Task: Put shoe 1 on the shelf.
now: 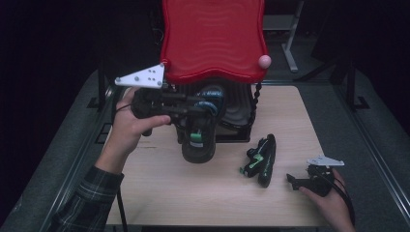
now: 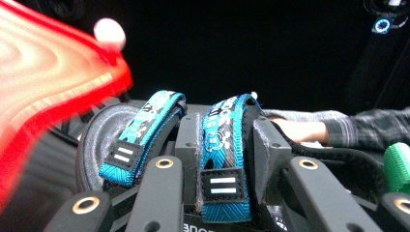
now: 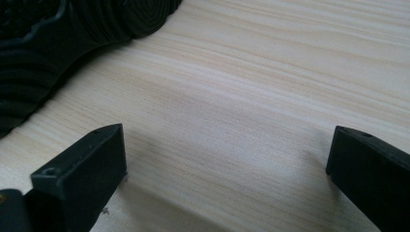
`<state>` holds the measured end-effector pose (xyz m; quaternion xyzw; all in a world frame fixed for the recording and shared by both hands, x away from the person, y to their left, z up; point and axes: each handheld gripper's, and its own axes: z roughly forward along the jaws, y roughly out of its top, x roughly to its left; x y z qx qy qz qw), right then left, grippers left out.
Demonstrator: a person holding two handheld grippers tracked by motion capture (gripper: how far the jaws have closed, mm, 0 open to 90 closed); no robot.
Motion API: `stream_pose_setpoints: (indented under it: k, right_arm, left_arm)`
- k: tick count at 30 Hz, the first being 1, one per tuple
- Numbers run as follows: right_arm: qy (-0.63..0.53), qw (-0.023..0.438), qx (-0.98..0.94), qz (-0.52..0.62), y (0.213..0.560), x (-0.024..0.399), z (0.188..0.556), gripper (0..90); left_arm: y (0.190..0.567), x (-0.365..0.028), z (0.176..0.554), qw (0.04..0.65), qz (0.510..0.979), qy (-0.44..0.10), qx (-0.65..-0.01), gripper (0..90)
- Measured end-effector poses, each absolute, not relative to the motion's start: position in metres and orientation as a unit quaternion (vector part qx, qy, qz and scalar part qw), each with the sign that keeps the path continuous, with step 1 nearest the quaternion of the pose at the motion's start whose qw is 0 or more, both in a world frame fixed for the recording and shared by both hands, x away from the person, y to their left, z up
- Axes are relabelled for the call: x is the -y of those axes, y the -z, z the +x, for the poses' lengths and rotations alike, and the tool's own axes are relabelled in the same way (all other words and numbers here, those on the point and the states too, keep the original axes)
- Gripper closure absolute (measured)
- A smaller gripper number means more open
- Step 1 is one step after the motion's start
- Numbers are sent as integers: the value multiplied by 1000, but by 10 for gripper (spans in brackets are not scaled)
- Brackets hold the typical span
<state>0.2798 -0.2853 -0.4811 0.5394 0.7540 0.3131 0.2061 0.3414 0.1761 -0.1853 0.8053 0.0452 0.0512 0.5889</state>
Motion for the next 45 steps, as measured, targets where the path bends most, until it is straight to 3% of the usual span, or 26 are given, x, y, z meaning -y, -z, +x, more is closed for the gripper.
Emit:
stream_pose_setpoints:
  k: [17,36,45]
  right_arm:
    - [-313,205,-755,538,481,286,280,0]
    - [-314,204,-757,535,481,286,279,0]
    - [-314,203,-757,536,481,288,278,0]
  left_arm:
    - [107,-168,392,589,798,-111,-64,687]
    - [84,-154,490,573,791,-183,-110,687]
    - [98,-155,520,567,790,-197,-122,687]
